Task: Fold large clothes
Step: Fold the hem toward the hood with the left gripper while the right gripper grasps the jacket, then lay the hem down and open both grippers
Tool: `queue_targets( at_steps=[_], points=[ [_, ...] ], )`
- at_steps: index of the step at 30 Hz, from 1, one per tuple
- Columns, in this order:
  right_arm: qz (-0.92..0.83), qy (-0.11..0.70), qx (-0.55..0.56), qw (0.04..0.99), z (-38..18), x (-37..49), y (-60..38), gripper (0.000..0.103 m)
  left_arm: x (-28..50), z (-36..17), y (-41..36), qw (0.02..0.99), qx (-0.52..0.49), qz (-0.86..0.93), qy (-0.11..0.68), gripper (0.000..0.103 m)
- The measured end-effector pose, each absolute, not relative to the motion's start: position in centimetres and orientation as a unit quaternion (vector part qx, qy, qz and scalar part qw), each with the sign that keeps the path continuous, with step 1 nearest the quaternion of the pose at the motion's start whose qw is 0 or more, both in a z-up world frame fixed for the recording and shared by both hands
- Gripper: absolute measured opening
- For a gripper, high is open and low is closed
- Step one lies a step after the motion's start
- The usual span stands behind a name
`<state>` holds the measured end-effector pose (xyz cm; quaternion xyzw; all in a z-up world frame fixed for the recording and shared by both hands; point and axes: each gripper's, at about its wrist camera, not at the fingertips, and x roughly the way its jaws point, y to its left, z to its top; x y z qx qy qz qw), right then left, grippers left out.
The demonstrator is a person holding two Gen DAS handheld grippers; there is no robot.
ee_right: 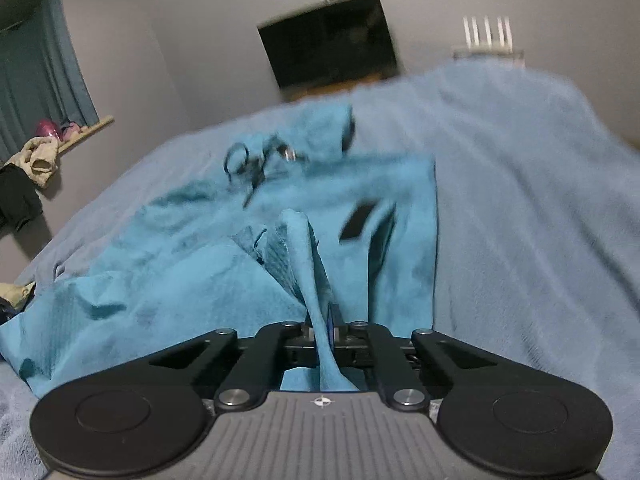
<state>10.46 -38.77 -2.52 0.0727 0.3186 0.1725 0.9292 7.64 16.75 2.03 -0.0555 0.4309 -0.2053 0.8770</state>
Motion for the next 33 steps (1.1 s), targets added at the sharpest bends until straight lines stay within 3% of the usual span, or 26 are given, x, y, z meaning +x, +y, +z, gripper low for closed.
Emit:
queue_targets(
  at_steps=[6,11,25,29,33],
  points=[
    [0.147,0.251,0.085,0.953,-0.4,8.3,-39.7,0.003,6.1,5.3,17.8,0.923,-0.083,-0.17,0.334,0.0],
    [0.124,0.234,0.078,0.961,0.3,8.5,-39.3,0.003,8.0,5.3,17.7,0.935,-0.089,-0.149,0.31,0.0],
    [0.083,0.212,0.074,0.971,4.0,21.6,-36.6,0.003,24.7,7.0,18.4,0.963,-0.073,-0.084,0.247,0.0],
    [0.045,0.227,0.073,0.97,2.3,26.8,-36.2,0.003,29.7,4.2,18.2,0.961,-0.062,-0.037,0.268,0.0],
    [-0.005,0.294,0.071,0.953,-2.5,31.7,-35.1,0.009,33.0,-0.6,17.1,0.937,-0.037,0.017,0.346,0.0]
  ],
)
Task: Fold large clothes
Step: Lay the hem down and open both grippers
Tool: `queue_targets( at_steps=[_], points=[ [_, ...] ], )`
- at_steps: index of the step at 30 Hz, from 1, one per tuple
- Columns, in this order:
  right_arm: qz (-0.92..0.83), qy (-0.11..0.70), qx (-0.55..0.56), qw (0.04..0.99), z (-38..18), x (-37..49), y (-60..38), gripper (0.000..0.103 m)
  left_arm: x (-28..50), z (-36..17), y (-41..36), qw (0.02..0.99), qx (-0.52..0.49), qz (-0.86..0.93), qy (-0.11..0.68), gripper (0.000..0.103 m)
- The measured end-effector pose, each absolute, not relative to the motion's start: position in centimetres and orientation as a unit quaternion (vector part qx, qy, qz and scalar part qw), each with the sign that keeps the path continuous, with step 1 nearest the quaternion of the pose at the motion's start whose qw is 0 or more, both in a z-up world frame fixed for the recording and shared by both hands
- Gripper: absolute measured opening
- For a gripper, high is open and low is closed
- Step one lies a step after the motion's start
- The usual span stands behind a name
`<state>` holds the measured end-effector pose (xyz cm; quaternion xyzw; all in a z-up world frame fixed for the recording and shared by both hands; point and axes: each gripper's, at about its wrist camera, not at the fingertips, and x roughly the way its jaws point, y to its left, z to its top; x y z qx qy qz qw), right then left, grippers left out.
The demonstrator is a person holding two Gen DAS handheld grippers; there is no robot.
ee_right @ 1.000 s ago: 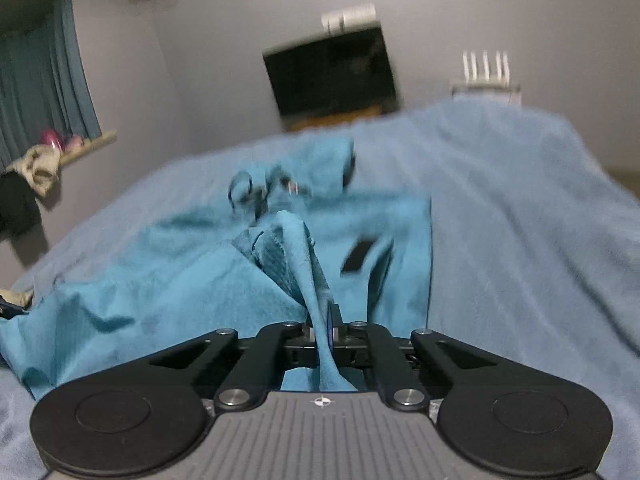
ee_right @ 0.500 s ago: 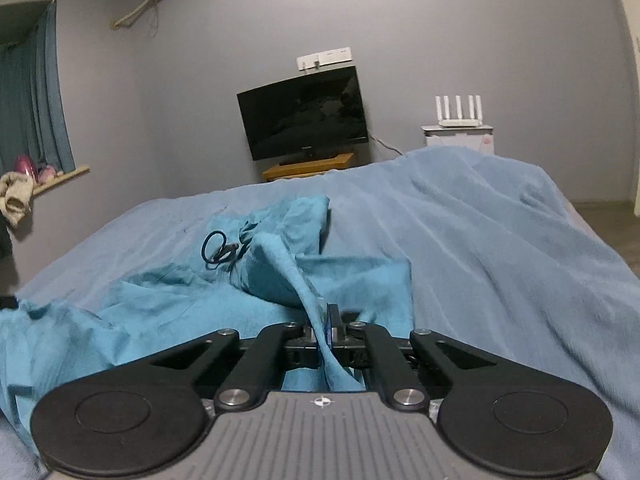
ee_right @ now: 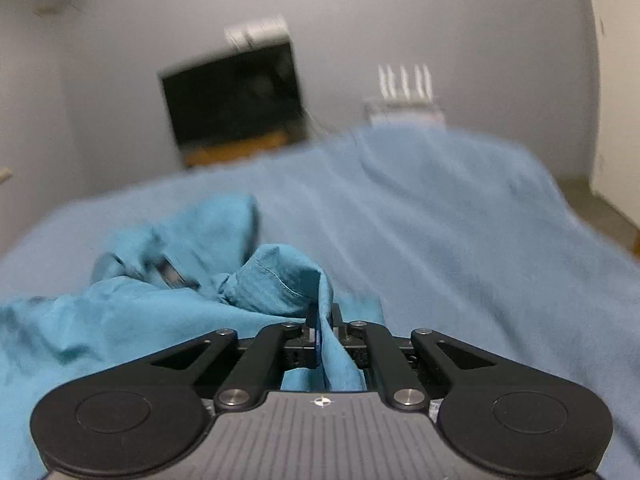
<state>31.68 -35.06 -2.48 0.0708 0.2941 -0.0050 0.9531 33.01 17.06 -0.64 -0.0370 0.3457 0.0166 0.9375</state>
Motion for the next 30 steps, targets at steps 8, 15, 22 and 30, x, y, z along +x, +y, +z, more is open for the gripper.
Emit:
queue_targets(
  at_steps=[8,15,22,30],
  points=[
    [-0.016,0.269,0.028,0.963,-2.4,28.9,-33.4,0.047,28.6,1.7,16.4,0.949,0.006,0.074,0.305,0.076],
    [0.098,0.265,0.01,0.959,-4.4,24.5,-28.7,0.051,23.4,0.2,9.3,0.951,0.04,-0.053,0.301,0.089],
    [0.0,0.304,-0.068,0.95,-9.3,25.6,-29.2,0.052,23.5,-7.0,9.0,0.928,0.091,0.034,0.36,0.089],
    [-0.167,0.276,0.161,0.933,-7.5,22.4,-39.0,0.05,19.1,-3.9,16.0,0.929,-0.01,0.11,0.352,0.089]
  ],
)
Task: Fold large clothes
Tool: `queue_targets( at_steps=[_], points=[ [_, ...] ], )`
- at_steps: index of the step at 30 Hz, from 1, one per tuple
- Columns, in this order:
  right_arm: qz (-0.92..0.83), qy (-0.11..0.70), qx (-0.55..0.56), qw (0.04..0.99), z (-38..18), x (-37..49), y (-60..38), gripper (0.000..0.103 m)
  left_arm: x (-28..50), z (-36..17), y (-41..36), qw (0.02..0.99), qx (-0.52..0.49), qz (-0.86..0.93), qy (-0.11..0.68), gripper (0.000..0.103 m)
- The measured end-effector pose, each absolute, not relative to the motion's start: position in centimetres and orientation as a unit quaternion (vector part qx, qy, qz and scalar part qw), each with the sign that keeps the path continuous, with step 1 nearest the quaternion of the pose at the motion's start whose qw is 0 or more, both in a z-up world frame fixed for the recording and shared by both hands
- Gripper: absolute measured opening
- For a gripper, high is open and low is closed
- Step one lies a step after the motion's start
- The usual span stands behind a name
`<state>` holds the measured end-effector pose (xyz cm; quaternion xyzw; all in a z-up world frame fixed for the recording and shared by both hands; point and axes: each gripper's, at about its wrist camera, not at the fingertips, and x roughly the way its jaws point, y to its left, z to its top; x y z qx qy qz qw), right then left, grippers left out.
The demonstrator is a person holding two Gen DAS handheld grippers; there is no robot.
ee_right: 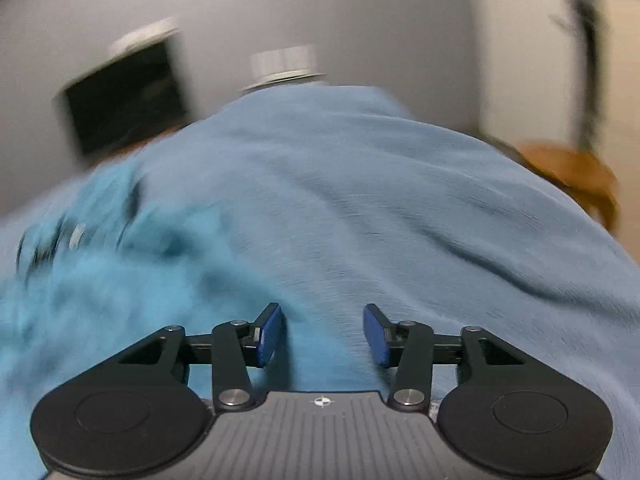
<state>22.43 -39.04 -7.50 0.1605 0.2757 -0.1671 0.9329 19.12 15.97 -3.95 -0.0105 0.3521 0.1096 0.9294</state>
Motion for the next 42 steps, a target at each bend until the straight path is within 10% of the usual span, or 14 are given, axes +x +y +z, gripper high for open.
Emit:
queue_targets(
  at_steps=[10,26,30,32,36,42],
  points=[
    [-0.147,0.268,0.221,0.926,-3.9,15.0,-38.4,0.082,11.8,0.1,17.6,0.921,-0.187,0.055,0.338,0.096],
    [-0.088,0.405,0.377,0.829,-9.8,13.7,-39.3,0.087,11.9,-6.7,19.6,0.836,-0.375,0.046,0.398,0.096],
    [-0.078,0.374,0.407,0.83,-11.8,14.9,-39.4,0.079,12.7,-8.0,20.7,0.835,-0.397,0.053,0.377,0.094],
    [-0.081,0.357,0.409,0.836,-12.1,15.1,-39.5,0.074,12.7,-8.1,20.9,0.842,-0.389,0.06,0.369,0.078],
    [-0.072,0.326,0.368,0.868,-11.1,14.8,-38.6,0.017,12.7,-7.8,20.3,0.862,-0.34,0.07,0.37,0.027],
    [-0.049,0.292,0.364,0.883,-8.5,12.3,-37.9,0.009,11.4,-5.7,20.2,0.883,-0.324,0.052,0.335,0.011]
  ],
)
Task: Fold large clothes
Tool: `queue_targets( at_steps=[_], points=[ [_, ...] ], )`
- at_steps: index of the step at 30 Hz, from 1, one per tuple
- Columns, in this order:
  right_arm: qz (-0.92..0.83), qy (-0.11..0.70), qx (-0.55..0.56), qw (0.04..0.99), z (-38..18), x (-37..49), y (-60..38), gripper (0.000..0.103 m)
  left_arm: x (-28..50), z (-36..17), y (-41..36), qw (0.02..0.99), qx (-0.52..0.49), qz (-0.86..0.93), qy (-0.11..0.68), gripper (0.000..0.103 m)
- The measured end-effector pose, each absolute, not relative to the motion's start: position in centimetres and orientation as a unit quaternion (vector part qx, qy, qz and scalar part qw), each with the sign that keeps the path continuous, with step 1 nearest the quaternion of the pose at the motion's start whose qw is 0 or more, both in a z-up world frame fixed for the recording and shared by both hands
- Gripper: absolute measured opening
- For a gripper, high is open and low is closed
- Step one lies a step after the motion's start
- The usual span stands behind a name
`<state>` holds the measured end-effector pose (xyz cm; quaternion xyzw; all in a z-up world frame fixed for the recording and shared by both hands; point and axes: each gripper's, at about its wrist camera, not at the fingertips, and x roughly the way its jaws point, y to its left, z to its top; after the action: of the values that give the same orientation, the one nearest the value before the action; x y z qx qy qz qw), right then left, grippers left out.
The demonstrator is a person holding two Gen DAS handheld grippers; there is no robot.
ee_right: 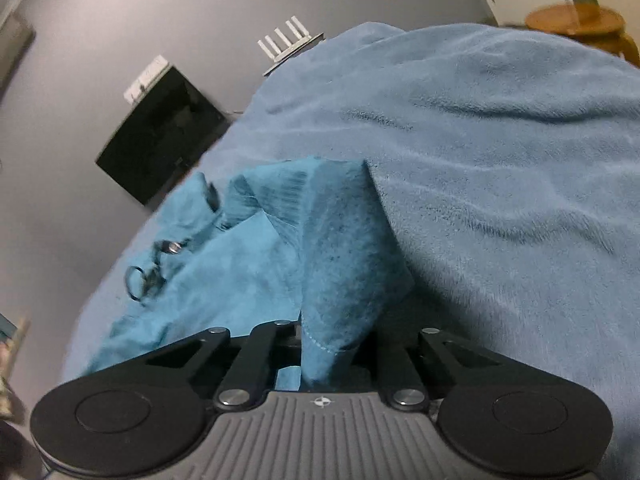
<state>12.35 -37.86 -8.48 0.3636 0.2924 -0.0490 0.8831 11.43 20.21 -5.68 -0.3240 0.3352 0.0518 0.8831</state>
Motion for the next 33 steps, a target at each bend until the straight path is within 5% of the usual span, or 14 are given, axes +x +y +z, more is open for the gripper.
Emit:
queue_targets(
  at_steps=[12,14,16,18,20,25,33],
  points=[
    [0.006,0.339,0.305,0.89,-1.5,3.3,-36.6,0.01,5.3,1.0,22.8,0.876,-0.273,0.006,0.397,0.015],
    [-0.018,0.367,0.283,0.886,-1.1,3.1,-36.4,0.021,5.1,0.7,23.9,0.857,-0.285,0.026,0.428,0.026],
    [-0.062,0.384,0.288,0.875,-0.8,3.4,-37.2,0.058,4.6,1.5,24.7,0.861,-0.27,0.067,0.426,0.047],
    [-0.095,0.358,0.306,0.877,0.2,3.2,-38.4,0.074,3.6,3.0,24.7,0.881,-0.235,0.108,0.397,0.063],
    [-0.136,0.324,0.284,0.892,1.5,2.6,-38.8,0.082,2.8,4.8,24.5,0.905,-0.189,0.129,0.358,0.068],
    [-0.108,0.277,0.186,0.937,4.0,2.8,-36.9,0.082,4.2,7.3,21.1,0.935,-0.118,0.069,0.326,0.086],
    [0.029,0.313,0.014,0.949,1.9,9.8,-28.2,0.074,12.1,4.5,10.9,0.94,-0.028,-0.03,0.338,0.088]
  ],
)
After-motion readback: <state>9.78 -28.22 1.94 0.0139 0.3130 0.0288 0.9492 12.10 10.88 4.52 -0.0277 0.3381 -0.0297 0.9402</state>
